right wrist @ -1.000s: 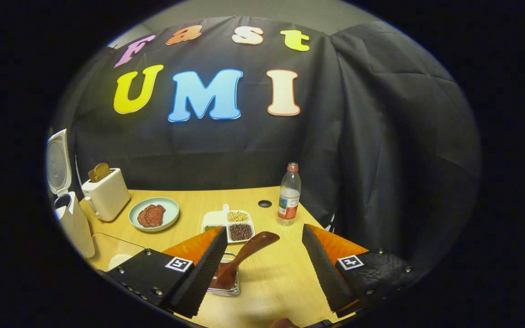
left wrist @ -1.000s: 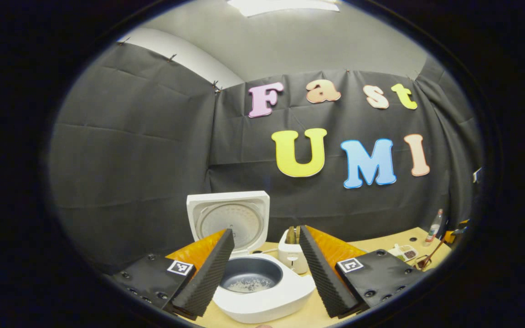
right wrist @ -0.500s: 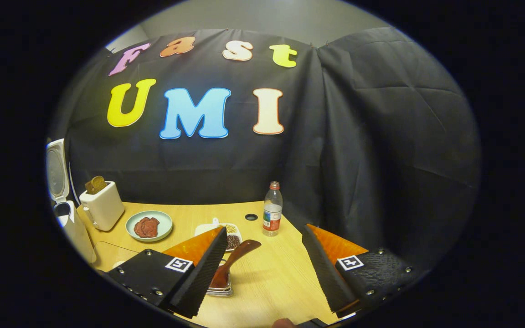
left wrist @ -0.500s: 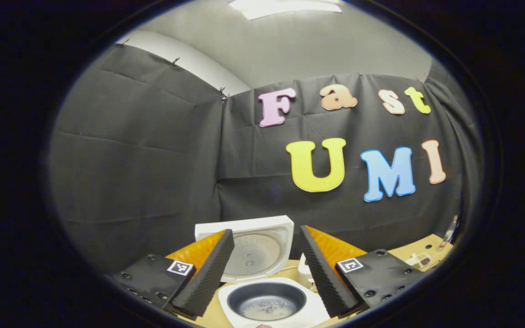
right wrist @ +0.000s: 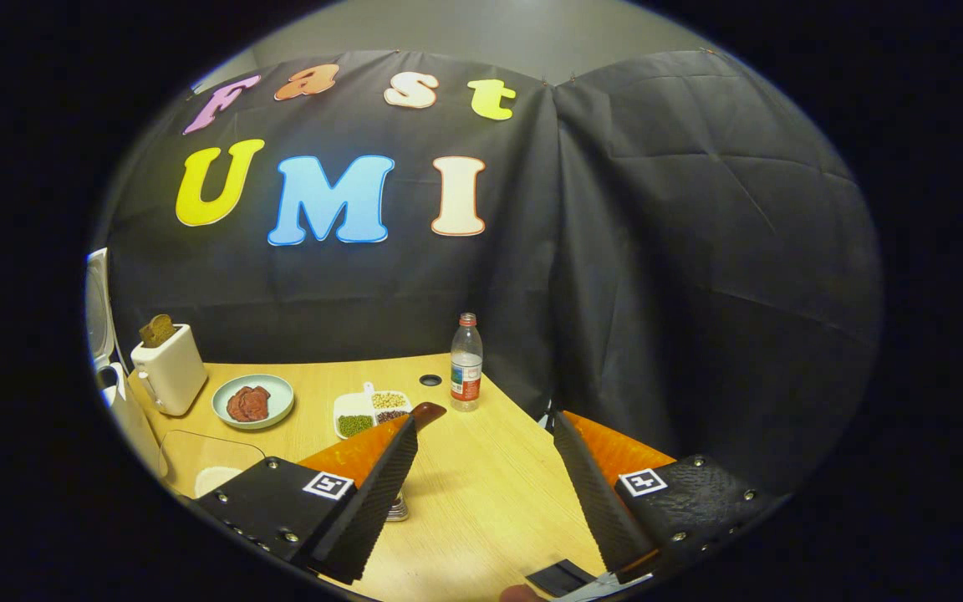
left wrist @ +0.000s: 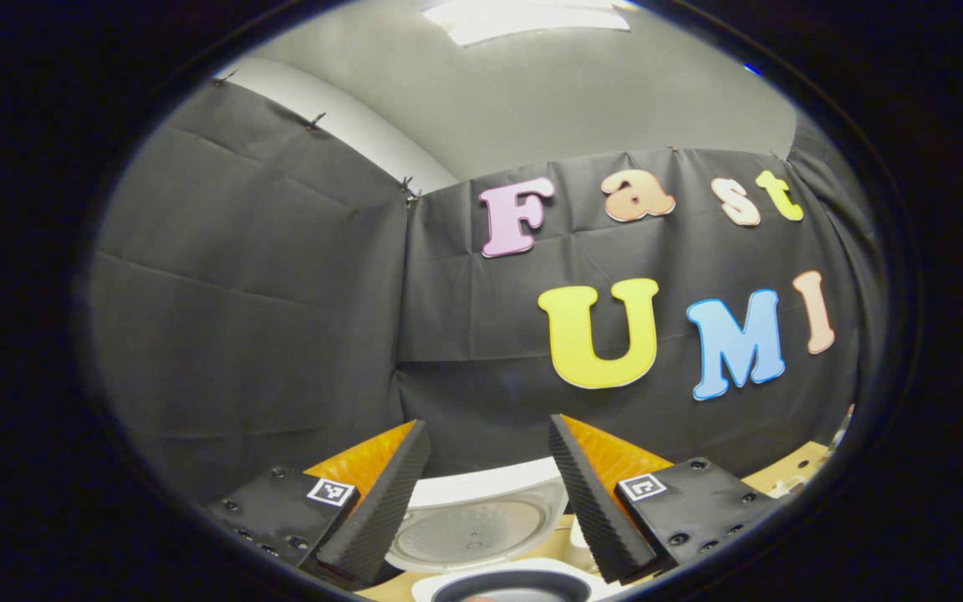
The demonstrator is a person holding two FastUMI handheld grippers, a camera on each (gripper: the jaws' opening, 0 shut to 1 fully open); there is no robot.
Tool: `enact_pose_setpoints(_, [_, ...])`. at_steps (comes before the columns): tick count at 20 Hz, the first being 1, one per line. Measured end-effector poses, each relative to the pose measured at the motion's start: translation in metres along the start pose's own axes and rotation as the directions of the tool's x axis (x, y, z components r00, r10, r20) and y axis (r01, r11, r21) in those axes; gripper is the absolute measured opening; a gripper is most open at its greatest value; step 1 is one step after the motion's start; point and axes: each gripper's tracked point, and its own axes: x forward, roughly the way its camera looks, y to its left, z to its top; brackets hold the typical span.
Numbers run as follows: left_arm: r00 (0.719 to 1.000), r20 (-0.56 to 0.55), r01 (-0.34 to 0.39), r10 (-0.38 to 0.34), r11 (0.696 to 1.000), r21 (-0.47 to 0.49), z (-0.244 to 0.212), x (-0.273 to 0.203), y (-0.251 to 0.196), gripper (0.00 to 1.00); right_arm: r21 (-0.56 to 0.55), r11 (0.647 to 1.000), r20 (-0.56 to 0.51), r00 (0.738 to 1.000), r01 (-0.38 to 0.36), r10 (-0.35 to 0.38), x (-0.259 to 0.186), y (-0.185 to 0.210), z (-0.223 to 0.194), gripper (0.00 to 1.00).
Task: Close the left gripper, press the button to open the rice cooker; take a wooden spoon from the chopstick holder with the right hand, scoop a spoonful of rice and pour it into the rice cooker, then put the wooden spoon back into the chopstick holder.
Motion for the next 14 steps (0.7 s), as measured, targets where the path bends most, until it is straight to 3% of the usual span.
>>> enact_pose_setpoints(2, [1.000, 0.011, -0.006, 0.006, 1.000, -0.002, -0.005, 0.019, 0.004, 0.95, -0.001, 1.000, -0.003, 1.000, 0.018, -0.018, -0.005, -0.003, -0.003, 1.00])
enact_pose_setpoints(3, [1.000, 0.002, -0.014, 0.014, 1.000, -0.001, -0.011, 0.029, 0.007, 1.00, -0.004, 1.000, -0.005, 1.000, 0.025, -0.025, -0.007, -0.004, -0.005, 1.00])
enact_pose_setpoints(8, [0.992, -0.107, -0.070, 0.068, 0.997, -0.021, -0.054, 0.067, 0.027, 1.00, -0.025, 0.998, -0.016, 0.999, 0.050, -0.051, -0.014, -0.007, -0.010, 1.00])
enact_pose_setpoints(14, [0.983, -0.164, -0.088, 0.080, 0.995, -0.041, -0.076, 0.082, 0.034, 0.98, -0.042, 0.998, -0.008, 0.999, 0.048, -0.048, -0.012, -0.010, -0.005, 1.00])
